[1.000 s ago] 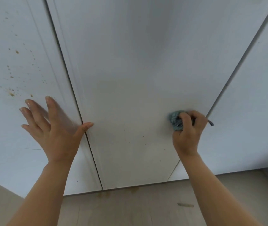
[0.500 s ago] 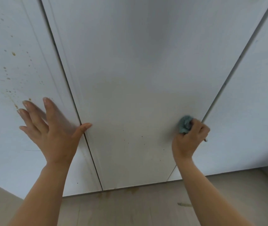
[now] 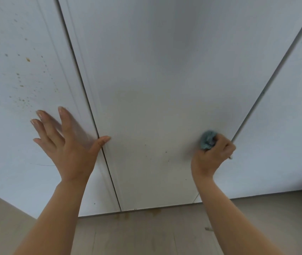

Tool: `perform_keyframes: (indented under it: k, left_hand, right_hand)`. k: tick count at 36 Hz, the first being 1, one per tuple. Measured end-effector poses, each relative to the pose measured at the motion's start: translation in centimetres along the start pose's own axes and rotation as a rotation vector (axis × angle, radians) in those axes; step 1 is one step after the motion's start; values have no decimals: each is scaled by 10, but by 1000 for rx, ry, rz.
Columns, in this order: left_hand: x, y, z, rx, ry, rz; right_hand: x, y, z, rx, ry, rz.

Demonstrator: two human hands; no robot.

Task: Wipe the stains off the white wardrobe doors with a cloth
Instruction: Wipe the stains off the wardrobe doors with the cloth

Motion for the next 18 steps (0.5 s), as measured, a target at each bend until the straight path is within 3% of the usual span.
perform_keyframes:
  k: [3, 6, 11, 14, 18]
  left_hand:
    - [-3, -5, 2, -26, 21, 29]
    - [-8, -16, 4, -92, 56, 66]
    - [-39, -36, 15, -261, 210, 89]
    - [-62, -28, 11, -146, 327, 39]
    - [-66, -10, 9, 77, 322, -47]
  right_hand:
    - [-10, 8, 14, 75, 115, -34]
    - [6, -4, -1, 45, 166, -156]
    - [60, -41, -45, -110, -84, -240]
    - [66, -55, -62, -185, -135, -228]
    - [49, -50, -64, -179, -92, -201]
Point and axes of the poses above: each hand's wrist, its own z-axis away from the middle knuckle, its own y-axis out of the palm, x = y × z, the point moved 8 cm from there along -z, towards the middle knuckle, and after that the axes turned 9 degrees about x, right-handed, at the moved point
